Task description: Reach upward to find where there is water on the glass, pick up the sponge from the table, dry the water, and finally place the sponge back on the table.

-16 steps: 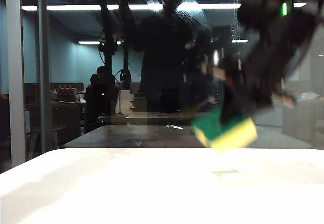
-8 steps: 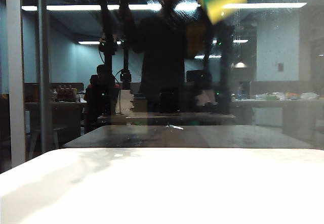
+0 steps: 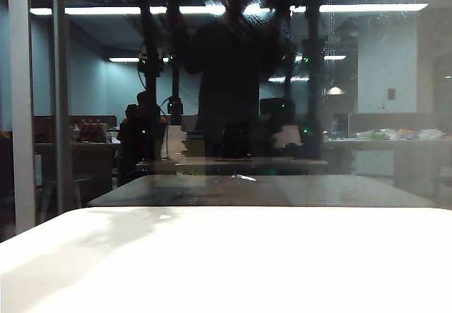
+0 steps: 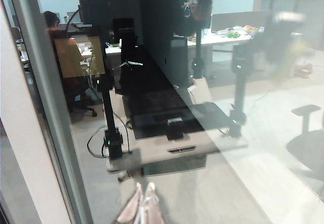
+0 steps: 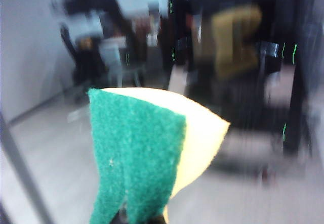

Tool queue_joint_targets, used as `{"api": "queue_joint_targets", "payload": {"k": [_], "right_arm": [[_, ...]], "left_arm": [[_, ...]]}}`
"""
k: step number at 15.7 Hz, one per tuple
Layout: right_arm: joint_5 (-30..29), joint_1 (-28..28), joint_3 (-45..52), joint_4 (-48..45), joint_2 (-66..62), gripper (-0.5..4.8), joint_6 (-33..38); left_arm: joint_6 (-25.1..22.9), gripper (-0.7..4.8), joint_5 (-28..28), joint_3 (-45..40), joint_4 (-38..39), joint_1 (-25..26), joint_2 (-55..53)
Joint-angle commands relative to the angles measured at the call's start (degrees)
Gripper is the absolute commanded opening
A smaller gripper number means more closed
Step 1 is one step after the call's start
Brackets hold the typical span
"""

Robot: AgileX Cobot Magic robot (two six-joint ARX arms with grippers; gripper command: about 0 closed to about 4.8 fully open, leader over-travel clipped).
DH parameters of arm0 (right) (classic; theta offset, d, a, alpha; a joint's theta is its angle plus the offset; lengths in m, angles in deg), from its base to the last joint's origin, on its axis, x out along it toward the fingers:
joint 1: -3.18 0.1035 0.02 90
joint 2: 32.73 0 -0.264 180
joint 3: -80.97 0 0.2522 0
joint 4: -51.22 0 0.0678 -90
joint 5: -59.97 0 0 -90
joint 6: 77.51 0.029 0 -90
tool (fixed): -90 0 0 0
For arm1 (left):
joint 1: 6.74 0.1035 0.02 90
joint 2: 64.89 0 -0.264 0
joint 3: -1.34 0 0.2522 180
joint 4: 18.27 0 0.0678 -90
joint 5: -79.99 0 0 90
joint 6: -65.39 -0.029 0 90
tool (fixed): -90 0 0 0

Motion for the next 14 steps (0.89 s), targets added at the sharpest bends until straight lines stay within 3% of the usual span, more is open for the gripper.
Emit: {"api": "queue_joint_targets", "payload": {"k": [1, 8, 14], "right_arm": [[-2.54, -1.22, -10.47, -0.9, -4.26, -0.08, -1.62], [-4.72, -6.88, -32.46, -7.17, -21.14, -0.08, -1.57], [-6.21, -9.62, -35.65, -15.61, -29.24, -0.08, -1.03]], "left_arm": [[-0.04, -0.04, 0.09, 0.28, -0.28, 0.02, 0.26], [-0.04, -0.04, 0.48, 0.28, -0.11, 0.02, 0.26], [-0.04, -0.04, 0.46, 0.28, 0.81, 0.02, 0.26]]}}
